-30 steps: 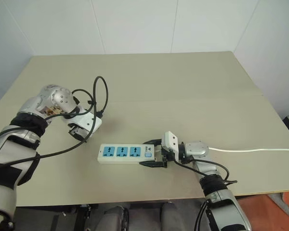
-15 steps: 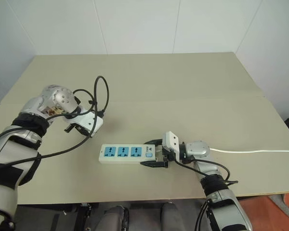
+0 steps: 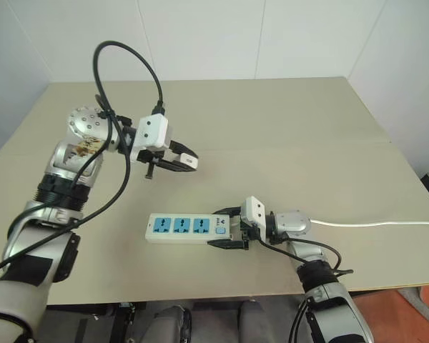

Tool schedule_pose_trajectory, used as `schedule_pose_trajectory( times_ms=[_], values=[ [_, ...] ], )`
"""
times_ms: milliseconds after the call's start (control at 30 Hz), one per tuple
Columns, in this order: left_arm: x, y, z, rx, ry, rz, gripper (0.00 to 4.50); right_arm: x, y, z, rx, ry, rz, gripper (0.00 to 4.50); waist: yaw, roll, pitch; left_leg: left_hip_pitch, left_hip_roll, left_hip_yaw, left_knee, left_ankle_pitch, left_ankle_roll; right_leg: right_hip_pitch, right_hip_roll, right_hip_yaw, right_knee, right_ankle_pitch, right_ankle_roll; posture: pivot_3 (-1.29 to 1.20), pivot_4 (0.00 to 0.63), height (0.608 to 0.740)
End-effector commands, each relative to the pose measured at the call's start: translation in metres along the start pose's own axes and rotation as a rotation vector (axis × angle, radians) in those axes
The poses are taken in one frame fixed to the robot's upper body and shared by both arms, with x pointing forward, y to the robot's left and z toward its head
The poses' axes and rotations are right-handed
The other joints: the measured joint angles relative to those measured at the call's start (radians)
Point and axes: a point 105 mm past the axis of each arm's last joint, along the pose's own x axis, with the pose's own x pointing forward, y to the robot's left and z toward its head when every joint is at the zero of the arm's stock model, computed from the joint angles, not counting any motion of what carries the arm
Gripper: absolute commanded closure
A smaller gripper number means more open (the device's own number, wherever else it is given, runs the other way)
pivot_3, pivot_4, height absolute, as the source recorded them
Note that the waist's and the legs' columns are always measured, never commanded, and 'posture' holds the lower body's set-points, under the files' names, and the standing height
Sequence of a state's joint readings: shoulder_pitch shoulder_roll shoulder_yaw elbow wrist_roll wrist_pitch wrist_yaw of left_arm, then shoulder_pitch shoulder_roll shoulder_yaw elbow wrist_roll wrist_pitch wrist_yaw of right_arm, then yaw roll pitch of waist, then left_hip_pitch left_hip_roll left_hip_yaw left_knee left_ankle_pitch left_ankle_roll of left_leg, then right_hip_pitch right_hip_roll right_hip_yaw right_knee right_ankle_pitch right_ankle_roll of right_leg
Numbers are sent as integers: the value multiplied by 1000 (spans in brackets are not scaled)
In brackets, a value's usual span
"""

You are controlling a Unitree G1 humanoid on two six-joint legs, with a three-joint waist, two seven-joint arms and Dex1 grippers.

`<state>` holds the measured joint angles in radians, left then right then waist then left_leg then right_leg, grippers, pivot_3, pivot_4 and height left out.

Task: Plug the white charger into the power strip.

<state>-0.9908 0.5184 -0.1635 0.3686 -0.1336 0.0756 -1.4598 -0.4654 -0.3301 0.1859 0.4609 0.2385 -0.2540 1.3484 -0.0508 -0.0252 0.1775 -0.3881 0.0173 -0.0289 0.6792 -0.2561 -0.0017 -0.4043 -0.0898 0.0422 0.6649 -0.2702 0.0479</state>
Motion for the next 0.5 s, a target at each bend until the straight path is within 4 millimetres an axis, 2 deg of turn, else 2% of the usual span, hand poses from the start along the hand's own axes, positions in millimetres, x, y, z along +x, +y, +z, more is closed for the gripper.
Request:
schedule_pose_trajectory(
  times_ms=[33, 133, 300, 500],
  values=[
    [-2, -3, 23, -33, -157, 33, 3475, 3, 8, -4, 8, -3, 17, 1096, 0, 0, 0, 0, 0, 0, 0, 0, 0, 0, 0, 0, 0, 0, 0, 0, 150, 740],
    [4, -14, 26, -108, -224, 9, 3475, 2, 8, -4, 9, -4, 9, 1096, 2, 0, 0, 0, 0, 0, 0, 0, 0, 1, 0, 0, 0, 0, 0, 0, 150, 740],
    [13, -46, 20, -232, -302, -56, 3475, 2, 10, -4, 17, -4, 18, 1096, 1, 0, 0, 1, 0, 0, 0, 0, 0, 1, 0, 0, 0, 0, 0, 0, 150, 740],
    [17, -63, 10, -300, -288, -58, 3475, 3, 11, -6, 23, 0, 23, 1096, 5, 0, 0, 1, 0, 0, 0, 0, 0, 1, 0, 0, 0, 0, 0, 0, 150, 740]
  ],
)
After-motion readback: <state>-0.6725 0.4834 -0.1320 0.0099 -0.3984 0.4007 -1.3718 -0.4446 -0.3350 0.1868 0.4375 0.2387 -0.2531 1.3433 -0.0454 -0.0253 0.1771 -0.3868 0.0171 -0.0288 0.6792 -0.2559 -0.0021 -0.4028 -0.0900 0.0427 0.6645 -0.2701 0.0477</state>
